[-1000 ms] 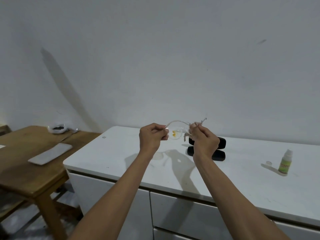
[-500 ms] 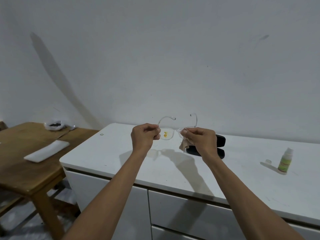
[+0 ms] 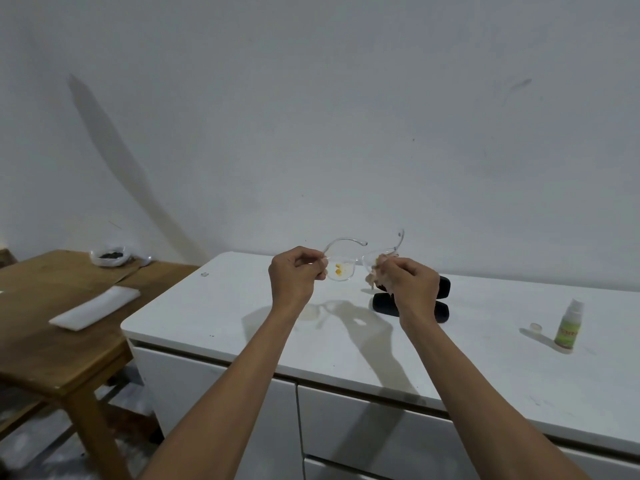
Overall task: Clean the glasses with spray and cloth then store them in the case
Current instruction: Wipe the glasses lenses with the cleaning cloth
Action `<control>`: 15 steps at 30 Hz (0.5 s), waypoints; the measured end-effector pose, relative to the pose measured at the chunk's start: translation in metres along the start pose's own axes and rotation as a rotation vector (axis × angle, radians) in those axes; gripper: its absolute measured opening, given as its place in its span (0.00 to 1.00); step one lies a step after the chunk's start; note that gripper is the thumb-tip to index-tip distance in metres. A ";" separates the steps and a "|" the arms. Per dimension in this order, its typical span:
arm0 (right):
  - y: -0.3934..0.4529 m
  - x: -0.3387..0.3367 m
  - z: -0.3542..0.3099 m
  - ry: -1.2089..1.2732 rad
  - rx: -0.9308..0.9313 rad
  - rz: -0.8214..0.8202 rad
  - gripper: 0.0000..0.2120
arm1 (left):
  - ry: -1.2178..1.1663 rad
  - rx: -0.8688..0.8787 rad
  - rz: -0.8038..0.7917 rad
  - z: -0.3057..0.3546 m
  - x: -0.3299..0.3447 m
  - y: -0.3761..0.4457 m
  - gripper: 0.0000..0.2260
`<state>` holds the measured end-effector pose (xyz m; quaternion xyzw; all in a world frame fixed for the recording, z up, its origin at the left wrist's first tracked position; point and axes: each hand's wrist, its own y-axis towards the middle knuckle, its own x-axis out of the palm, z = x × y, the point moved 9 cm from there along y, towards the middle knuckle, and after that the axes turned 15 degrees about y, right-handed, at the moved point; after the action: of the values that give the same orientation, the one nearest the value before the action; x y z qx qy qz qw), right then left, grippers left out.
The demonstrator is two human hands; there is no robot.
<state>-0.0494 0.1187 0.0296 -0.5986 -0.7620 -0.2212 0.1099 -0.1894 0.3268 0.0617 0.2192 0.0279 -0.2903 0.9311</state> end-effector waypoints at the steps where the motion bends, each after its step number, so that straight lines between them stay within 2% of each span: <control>1: 0.000 -0.001 0.002 0.069 0.009 0.052 0.06 | -0.007 0.008 -0.004 0.003 0.002 -0.001 0.03; 5: 0.002 0.005 0.004 0.336 -0.004 0.200 0.08 | -0.023 0.025 0.006 0.012 0.013 -0.003 0.03; 9: 0.004 0.013 0.002 0.324 -0.051 0.214 0.07 | -0.022 0.033 0.064 0.019 0.018 -0.004 0.04; 15: 0.010 0.017 -0.012 0.066 -0.099 -0.020 0.01 | -0.008 0.019 0.069 0.013 0.010 0.001 0.06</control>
<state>-0.0453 0.1297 0.0496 -0.5881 -0.7520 -0.2793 0.1033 -0.1814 0.3170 0.0721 0.2277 0.0139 -0.2591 0.9385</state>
